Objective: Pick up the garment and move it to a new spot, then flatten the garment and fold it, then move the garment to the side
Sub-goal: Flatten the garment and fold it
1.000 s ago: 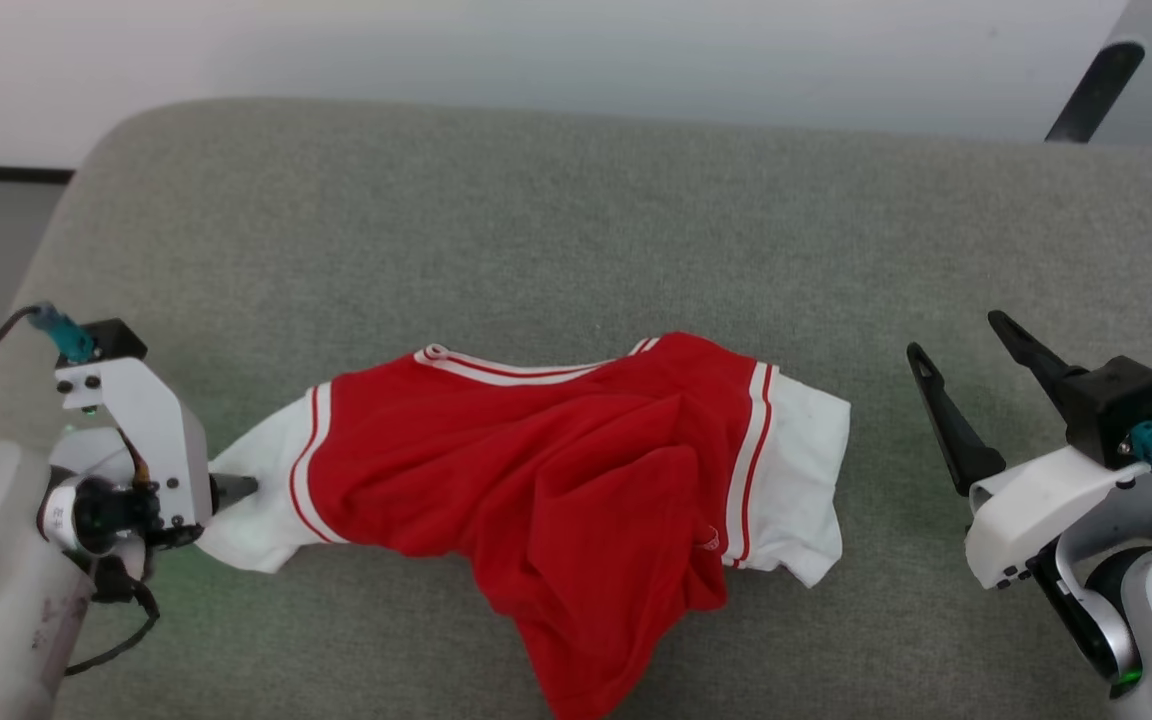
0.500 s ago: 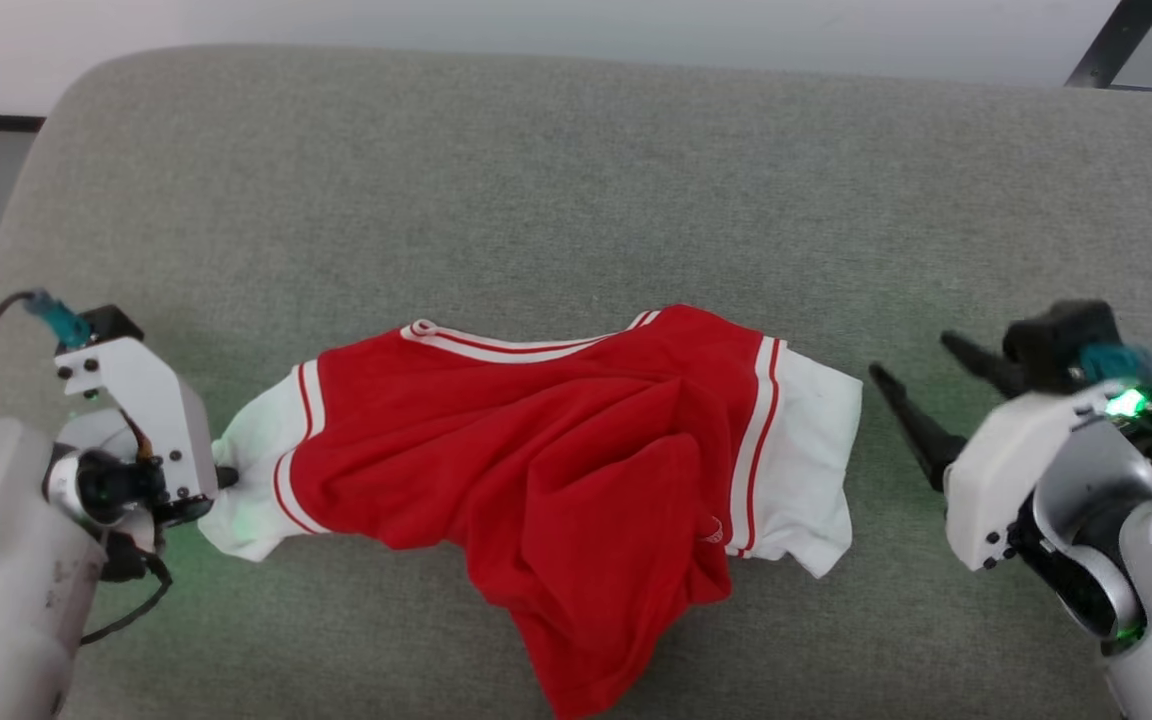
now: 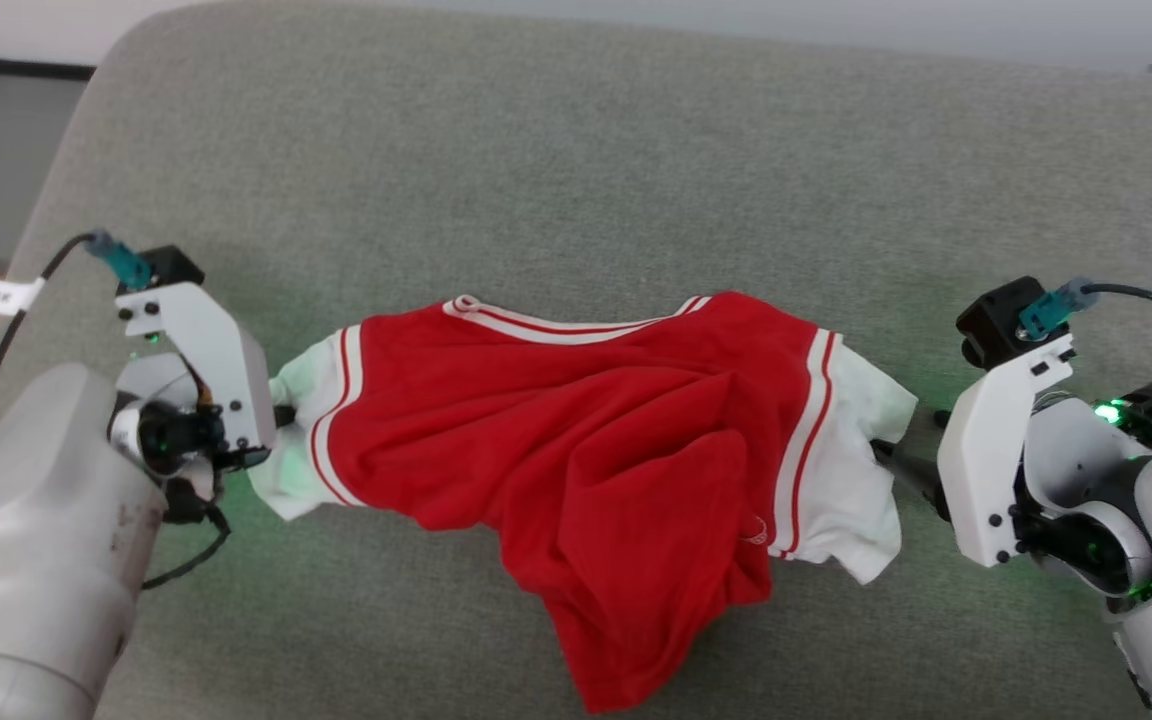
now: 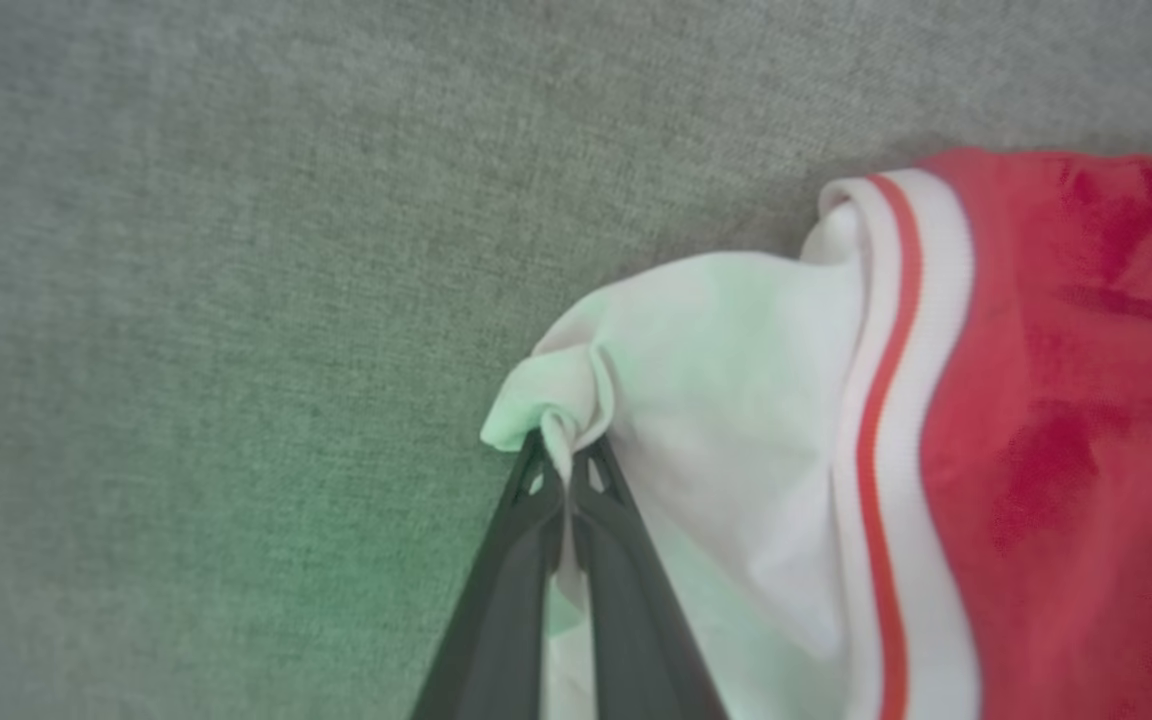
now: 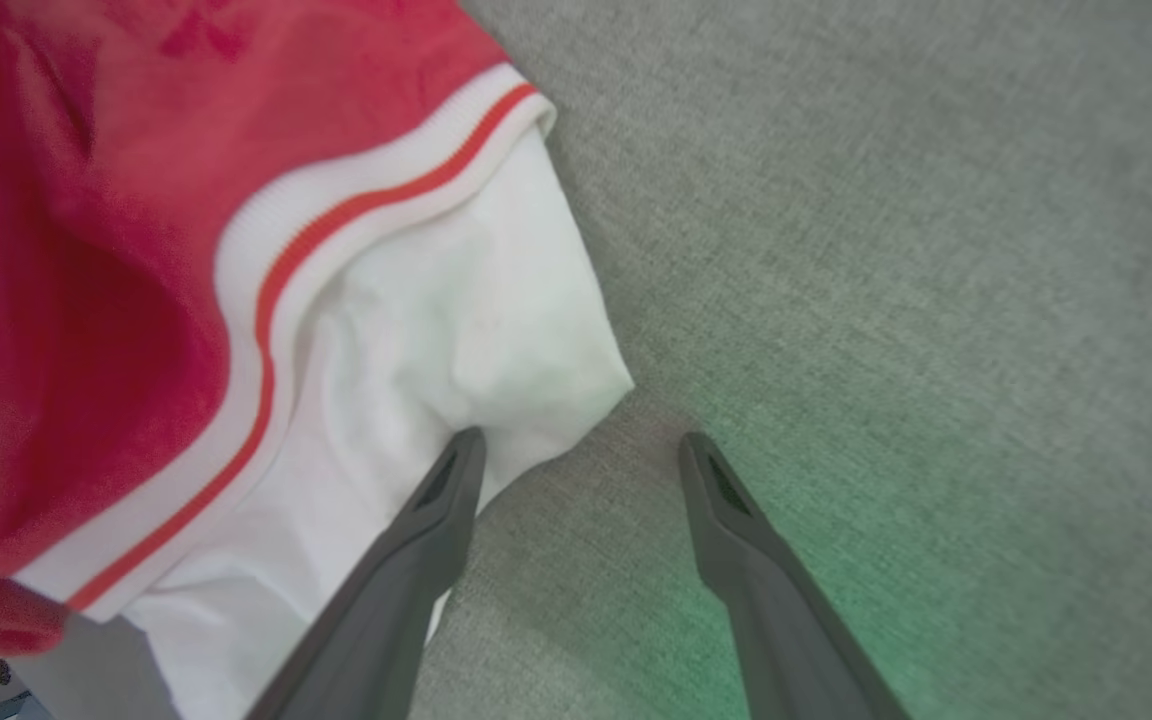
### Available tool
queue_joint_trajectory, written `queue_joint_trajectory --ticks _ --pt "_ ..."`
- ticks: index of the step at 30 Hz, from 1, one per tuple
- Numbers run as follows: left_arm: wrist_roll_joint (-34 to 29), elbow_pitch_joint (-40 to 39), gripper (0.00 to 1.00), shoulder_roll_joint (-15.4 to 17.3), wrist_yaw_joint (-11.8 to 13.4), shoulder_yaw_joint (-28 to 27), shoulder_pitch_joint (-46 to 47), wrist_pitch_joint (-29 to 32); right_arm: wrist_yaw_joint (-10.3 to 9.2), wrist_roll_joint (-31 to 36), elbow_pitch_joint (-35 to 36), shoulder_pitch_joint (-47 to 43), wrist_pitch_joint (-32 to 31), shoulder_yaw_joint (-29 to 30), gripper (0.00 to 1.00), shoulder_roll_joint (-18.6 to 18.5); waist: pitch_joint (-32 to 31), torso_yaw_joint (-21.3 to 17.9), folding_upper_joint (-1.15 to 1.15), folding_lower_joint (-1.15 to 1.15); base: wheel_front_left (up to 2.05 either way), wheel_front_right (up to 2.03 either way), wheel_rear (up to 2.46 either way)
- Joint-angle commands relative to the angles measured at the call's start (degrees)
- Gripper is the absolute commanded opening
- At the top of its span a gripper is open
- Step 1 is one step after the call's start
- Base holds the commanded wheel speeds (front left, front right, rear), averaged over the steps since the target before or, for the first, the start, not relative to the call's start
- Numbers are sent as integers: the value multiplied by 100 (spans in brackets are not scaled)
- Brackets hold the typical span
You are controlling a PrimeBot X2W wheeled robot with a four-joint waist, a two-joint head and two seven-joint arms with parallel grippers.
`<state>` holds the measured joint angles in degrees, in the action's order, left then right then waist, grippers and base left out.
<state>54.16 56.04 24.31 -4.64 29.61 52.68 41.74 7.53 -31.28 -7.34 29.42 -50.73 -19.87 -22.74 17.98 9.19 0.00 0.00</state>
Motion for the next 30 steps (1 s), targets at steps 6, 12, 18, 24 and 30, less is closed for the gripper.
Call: queue_joint_trajectory --ticks 6,12,18,24,30 --pt "16 322 0 -311 -140 85 149 -136 -6 30 -509 86 -173 -408 20 190 152 127 0 0 0 0 0" --pt "8 536 0 -355 -192 137 221 -180 -5 -45 -911 312 -161 -547 0 197 92 115 0 0 0 0 0" --pt "-22 684 0 -258 -229 187 377 -216 -7 -275 -1051 620 -328 -495 0 108 -110 53 0 0 0 0 0" --pt "-120 758 0 -106 -242 253 660 -243 -7 -447 -1042 1026 -398 -378 0 10 -475 -79 0 0 0 0 0" --pt "-275 745 0 -25 -211 363 1065 -224 -7 -375 -1272 1630 -285 -323 0 104 -926 -324 0 0 0 0 0"
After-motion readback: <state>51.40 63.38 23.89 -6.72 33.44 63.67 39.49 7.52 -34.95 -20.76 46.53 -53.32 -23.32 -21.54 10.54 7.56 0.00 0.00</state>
